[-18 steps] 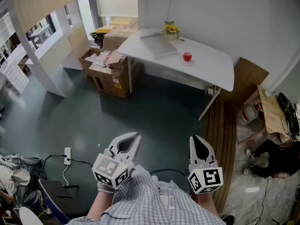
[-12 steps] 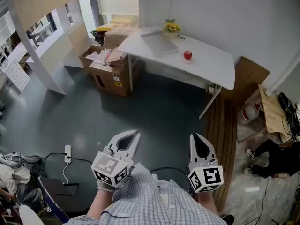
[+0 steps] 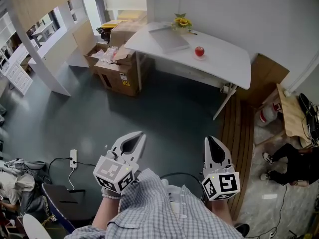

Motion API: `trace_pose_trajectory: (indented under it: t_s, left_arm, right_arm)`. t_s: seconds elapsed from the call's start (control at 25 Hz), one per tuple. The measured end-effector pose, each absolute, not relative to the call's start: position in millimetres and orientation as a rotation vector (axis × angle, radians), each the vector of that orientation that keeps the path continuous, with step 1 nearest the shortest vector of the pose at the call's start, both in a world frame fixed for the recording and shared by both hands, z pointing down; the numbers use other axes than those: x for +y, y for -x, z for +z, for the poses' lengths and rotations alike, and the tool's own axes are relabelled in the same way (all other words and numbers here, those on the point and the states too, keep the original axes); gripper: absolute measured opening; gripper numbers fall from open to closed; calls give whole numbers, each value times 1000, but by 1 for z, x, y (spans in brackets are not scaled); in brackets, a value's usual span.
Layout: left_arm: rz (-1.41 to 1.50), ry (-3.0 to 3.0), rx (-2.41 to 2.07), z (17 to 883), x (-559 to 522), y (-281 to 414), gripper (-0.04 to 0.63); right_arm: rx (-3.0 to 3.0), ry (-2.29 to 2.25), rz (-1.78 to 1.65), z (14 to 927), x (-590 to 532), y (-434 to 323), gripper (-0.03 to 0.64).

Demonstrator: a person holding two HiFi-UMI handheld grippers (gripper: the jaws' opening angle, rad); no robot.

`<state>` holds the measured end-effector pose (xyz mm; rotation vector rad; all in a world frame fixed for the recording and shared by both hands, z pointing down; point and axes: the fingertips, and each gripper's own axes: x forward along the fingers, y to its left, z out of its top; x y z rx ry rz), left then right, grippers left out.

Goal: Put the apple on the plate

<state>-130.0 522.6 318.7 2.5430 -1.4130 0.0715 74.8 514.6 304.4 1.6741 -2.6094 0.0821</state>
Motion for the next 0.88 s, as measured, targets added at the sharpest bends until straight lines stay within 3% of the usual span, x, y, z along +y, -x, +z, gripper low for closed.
trace_pose_trajectory:
  t_s: [0.88]
  left_arm:
    - [103,-2619,-1270,322,466,101,9]
  right_arm:
    - [-2521,-1789,157,317,480,-95,29]
